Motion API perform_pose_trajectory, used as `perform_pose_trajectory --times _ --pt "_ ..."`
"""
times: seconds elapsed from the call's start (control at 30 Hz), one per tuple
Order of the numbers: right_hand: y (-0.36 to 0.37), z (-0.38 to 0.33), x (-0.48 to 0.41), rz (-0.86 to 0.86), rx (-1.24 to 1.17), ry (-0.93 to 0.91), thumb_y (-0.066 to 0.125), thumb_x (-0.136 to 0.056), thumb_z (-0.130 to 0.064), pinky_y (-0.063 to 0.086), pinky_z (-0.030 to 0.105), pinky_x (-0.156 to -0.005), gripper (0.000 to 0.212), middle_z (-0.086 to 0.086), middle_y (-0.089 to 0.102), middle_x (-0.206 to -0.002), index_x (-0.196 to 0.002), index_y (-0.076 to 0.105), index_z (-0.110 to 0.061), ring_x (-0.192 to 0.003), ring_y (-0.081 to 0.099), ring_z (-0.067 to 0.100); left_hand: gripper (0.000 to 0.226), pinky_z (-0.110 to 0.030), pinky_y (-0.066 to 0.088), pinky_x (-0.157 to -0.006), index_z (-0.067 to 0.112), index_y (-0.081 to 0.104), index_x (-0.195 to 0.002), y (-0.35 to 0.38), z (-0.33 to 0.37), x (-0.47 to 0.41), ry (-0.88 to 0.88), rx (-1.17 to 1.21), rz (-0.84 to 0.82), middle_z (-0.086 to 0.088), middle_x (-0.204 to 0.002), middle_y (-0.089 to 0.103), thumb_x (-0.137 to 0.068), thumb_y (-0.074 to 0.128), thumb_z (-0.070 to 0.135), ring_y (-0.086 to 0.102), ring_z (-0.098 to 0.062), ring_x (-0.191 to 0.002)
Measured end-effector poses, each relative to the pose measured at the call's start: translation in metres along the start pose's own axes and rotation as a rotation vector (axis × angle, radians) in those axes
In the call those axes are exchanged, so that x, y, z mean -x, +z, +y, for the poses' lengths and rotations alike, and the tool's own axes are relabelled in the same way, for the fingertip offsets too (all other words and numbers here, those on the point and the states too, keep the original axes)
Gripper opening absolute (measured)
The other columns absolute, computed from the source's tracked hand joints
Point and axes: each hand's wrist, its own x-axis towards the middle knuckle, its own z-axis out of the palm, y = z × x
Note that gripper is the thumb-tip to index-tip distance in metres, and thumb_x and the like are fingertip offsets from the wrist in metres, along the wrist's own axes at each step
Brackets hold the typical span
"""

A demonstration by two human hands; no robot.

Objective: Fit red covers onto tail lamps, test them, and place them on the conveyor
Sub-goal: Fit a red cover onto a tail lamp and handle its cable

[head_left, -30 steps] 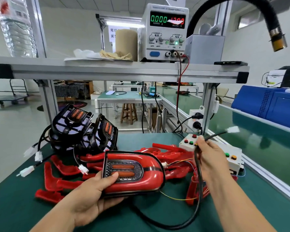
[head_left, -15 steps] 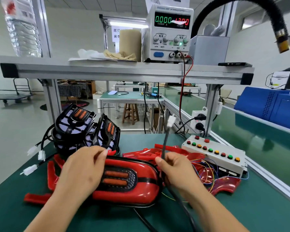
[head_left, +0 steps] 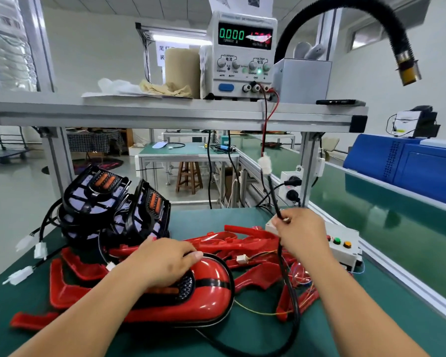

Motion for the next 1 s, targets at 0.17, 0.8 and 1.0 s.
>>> perform_pose_trajectory --times 0.17,0.8,1.0 --pt "-0.007 -0.021 -0.023 0.089 -0.458 0.104 0.060 -0.095 -0.015 0.053 0.022 -0.049 0.026 0.005 0.067 -0.064 -0.069 0.060 -0.013 -0.049 0.066 0.006 0.038 -0.034 0.045 -0.094 0.037 0.056 -0.117 -0.003 -0.006 0.013 0.088 0.059 0.038 0.012 -0.117 0.065 -0.099 0.030 0.059 0.058 -0.015 -0.110" --pt "0.043 -0.144 0.018 -0.597 -1.836 0.554 0.039 -0.103 -0.004 0.059 0.023 -0.057 0.026 0.019 0.068 -0.069 -0.085 0.056 0.002 -0.057 0.070 0.021 0.025 -0.028 0.043 -0.090 0.021 0.071 -0.099 0.017 0.018 0.033 0.242 0.310 0.321 0.006 -0.101 0.065 -0.098 0.051 0.037 0.058 -0.012 -0.098" --pt "0.062 -0.141 0.030 -0.764 -1.551 0.421 0.035 -0.103 -0.003 0.057 0.019 -0.055 0.027 0.012 0.069 -0.067 -0.088 0.057 0.001 -0.058 0.069 0.017 0.013 -0.028 0.050 -0.070 0.030 0.062 -0.098 -0.041 -0.032 0.019 -0.123 0.841 0.769 0.013 -0.089 0.064 -0.099 0.050 0.028 0.063 -0.010 -0.083"
